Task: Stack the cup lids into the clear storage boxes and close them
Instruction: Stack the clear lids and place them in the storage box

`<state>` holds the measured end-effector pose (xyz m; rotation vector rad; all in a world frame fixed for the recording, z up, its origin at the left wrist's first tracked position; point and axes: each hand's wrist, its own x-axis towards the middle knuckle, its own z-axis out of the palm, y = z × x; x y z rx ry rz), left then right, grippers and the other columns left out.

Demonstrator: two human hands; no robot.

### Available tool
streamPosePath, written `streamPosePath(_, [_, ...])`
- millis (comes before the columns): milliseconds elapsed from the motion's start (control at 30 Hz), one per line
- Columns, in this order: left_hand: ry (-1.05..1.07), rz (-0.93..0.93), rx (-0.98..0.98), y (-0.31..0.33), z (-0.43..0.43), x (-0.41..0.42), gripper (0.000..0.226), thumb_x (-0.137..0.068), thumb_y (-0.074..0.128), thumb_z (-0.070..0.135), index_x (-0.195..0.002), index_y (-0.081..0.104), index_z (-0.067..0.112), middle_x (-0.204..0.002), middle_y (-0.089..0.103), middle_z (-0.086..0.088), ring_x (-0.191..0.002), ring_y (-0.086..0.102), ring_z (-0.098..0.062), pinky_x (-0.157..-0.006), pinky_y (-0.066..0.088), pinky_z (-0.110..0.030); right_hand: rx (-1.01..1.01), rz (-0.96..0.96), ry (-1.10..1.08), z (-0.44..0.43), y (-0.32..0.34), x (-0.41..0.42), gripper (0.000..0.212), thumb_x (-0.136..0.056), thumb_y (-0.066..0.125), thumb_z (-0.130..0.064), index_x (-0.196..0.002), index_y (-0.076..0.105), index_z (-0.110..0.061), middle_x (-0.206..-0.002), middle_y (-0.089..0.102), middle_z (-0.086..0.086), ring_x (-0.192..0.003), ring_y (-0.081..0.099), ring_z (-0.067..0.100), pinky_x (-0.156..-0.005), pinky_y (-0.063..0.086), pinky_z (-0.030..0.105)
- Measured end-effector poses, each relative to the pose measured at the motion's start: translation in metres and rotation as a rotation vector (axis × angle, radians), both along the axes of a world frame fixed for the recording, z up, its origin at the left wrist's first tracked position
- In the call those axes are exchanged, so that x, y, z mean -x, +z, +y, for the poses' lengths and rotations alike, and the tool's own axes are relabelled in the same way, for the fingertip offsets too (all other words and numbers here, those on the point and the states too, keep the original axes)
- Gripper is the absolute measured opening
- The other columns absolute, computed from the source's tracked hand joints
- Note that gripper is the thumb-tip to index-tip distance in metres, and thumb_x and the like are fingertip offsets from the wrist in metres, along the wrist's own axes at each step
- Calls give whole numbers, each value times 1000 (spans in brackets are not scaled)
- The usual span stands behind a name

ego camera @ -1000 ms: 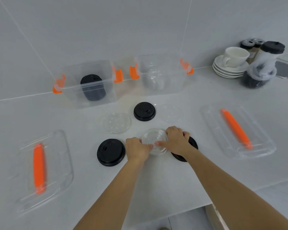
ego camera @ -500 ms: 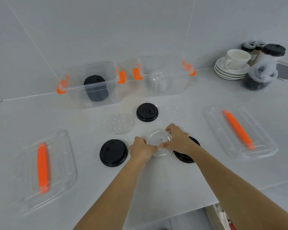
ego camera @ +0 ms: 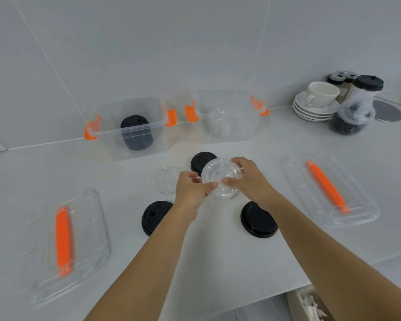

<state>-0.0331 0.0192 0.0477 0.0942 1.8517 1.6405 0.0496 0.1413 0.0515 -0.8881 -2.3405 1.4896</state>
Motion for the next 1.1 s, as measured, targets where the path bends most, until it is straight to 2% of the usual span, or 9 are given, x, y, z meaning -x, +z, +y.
streamPosePath(100, [42, -2, -64, 17, 8, 3, 54, -72, 77, -2, -117, 48, 2, -88, 53, -3, -76, 59, -18, -85, 56, -37, 35, 102, -48, 6, 11, 1, 61, -80, 71, -17, -133, 41, -15, -132, 42, 6, -108, 46, 15, -80, 41, 21])
streamPosePath(300, [41, -100, -120, 37, 33, 8, 33, -73, 74, -6, -96, 54, 5, -96, 61, -11, -78, 64, -25, -66, 59, -34, 66, 200, -86, 32, 27, 8, 60, -76, 74, -13, -128, 45, -13, -125, 49, 7, -108, 50, 17, -91, 43, 26])
streamPosePath(467, [87, -151, -133, 38, 64, 18, 38, -73, 74, -7, -104, 54, 2, -107, 63, -20, -87, 65, -33, -69, 59, -38, 79, 217, -49, 66, 27, 20, 53, -74, 76, -13, -121, 51, -11, -122, 54, 9, -106, 55, 19, -92, 47, 30])
streamPosePath(567, [127, -160, -132, 35, 86, 22, 38, -73, 74, -6, -105, 54, 2, -107, 62, -18, -84, 64, -29, -74, 58, -36, 20, 176, -53, 91, 21, 30, 43, -68, 80, -21, -100, 60, 0, -110, 58, 23, -96, 59, 32, -84, 53, 42])
streamPosePath(633, [143, -164, -106, 32, 99, 23, 40, -73, 75, -4, -107, 54, 1, -112, 63, -18, -90, 66, -30, -75, 58, -35, 9, 120, -40, 108, 14, 36, 40, -60, 79, -34, -81, 61, -6, -100, 56, 20, -85, 58, 28, -67, 49, 31])
streamPosePath(700, [154, -180, -68, 28, 111, 25, 42, -73, 75, -4, -108, 54, 1, -117, 62, -20, -98, 66, -33, -72, 59, -35, 39, 86, -24, 123, 6, 40, 30, -62, 80, -33, -70, 55, -18, -98, 45, 8, -78, 50, 18, -63, 38, 19])
streamPosePath(800, [155, -201, 0, 24, 123, 24, 43, -74, 74, -4, -112, 54, 1, -119, 59, -18, -101, 63, -33, -64, 59, -35, 88, 58, 4, 137, -6, 42, 31, -66, 81, -25, -63, 51, -22, -97, 40, 4, -75, 46, 15, -62, 34, 17])
streamPosePath(933, [166, -207, 83, 9, 132, 20, 37, -78, 71, -2, -112, 56, -2, -117, 60, -17, -97, 62, -29, -59, 58, -32, 170, 23, 32, 146, -27, 43, 24, -67, 81, -23, -76, 62, -11, -105, 56, 13, -90, 57, 24, -66, 41, 20])
streamPosePath(1100, [200, -227, 134, -8, 137, 14, 39, -82, 68, 1, -119, 56, -1, -118, 59, -14, -105, 61, -31, -63, 58, -33, 250, -48, 34, 150, -48, 42, 44, -68, 81, -23, -103, 59, -9, -121, 53, 10, -106, 54, 21, -70, 41, 19])
